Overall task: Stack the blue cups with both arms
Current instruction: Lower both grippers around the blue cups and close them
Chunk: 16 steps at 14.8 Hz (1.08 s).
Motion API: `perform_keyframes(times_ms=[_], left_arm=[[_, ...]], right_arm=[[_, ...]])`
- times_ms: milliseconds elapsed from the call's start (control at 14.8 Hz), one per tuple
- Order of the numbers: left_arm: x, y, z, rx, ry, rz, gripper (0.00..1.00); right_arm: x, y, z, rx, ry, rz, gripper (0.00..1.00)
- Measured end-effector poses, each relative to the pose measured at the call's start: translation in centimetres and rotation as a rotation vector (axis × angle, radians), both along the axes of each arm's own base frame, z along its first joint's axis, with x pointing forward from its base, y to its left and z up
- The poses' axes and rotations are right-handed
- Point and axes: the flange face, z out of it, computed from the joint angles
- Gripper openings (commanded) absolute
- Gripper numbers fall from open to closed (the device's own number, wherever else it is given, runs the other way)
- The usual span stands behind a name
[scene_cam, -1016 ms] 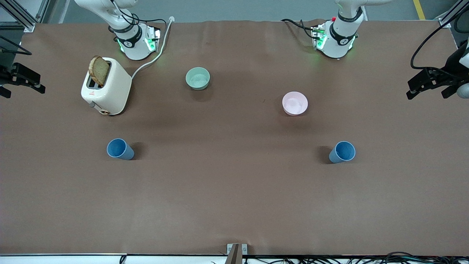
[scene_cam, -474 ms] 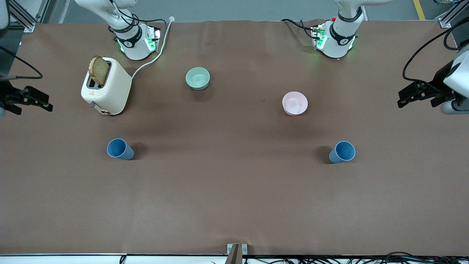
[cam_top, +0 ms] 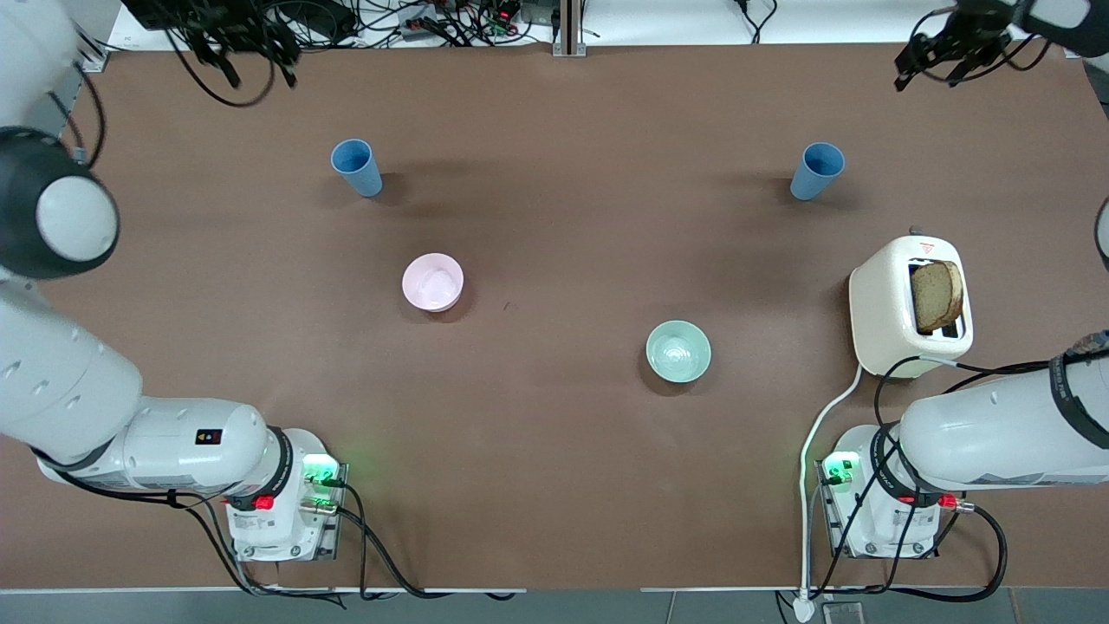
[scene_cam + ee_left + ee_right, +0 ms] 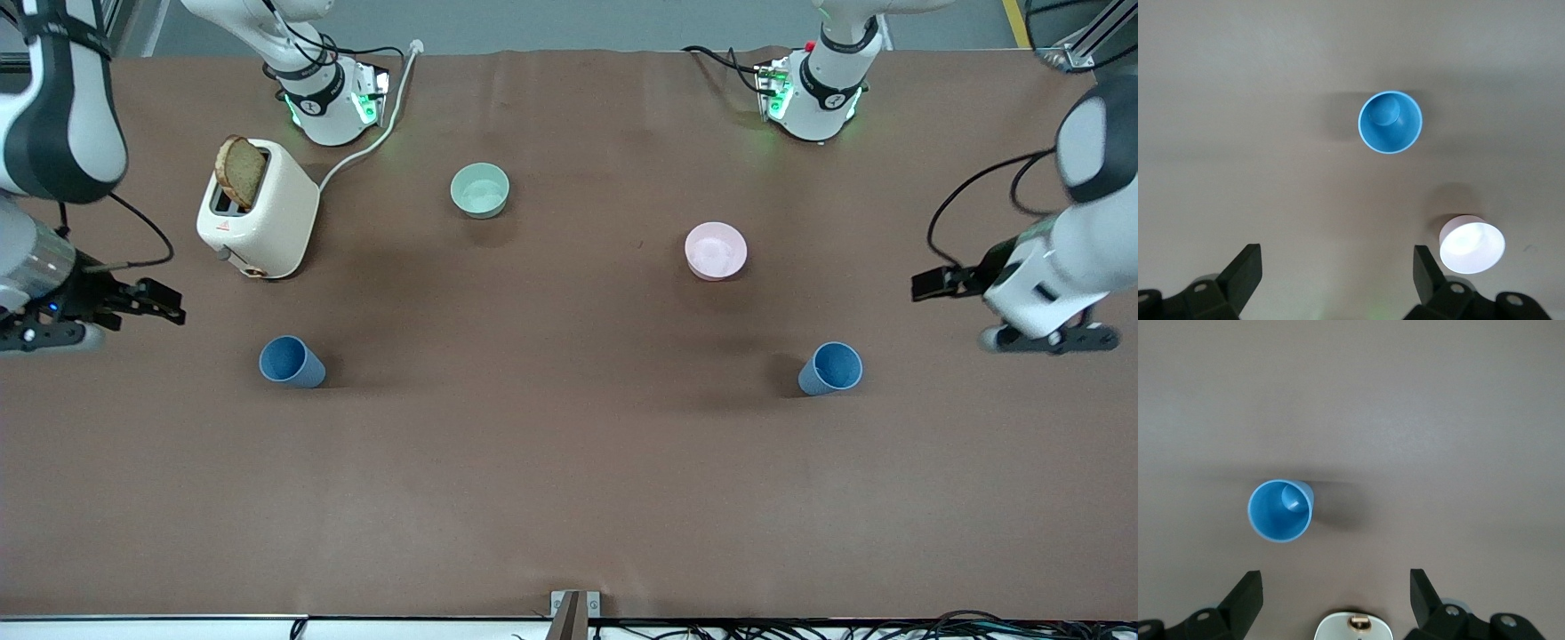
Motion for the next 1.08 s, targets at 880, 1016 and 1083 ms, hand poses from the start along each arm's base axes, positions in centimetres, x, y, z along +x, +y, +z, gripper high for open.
perform_keyframes(times_ms=[880, 1016, 1083], left_arm=[[3.2, -0.8, -18.6, -0.017, -0.053, -0.009, 1.0], [3.1, -0.8, -20.0, -0.018, -0.04, -0.01, 0.97], [3.1, -0.9, -20.6, -0.018, -0.032, -0.011, 0.89]], right_arm=[[2.6, 2.2, -15.8, 0.074, 0.064, -0.077, 0.64], [2.0, 3.2, -17.1, 0.074, 0.061, -0.07, 0.58], [1.7, 3.5, -17.6, 0.073, 0.062, -0.068, 0.51]])
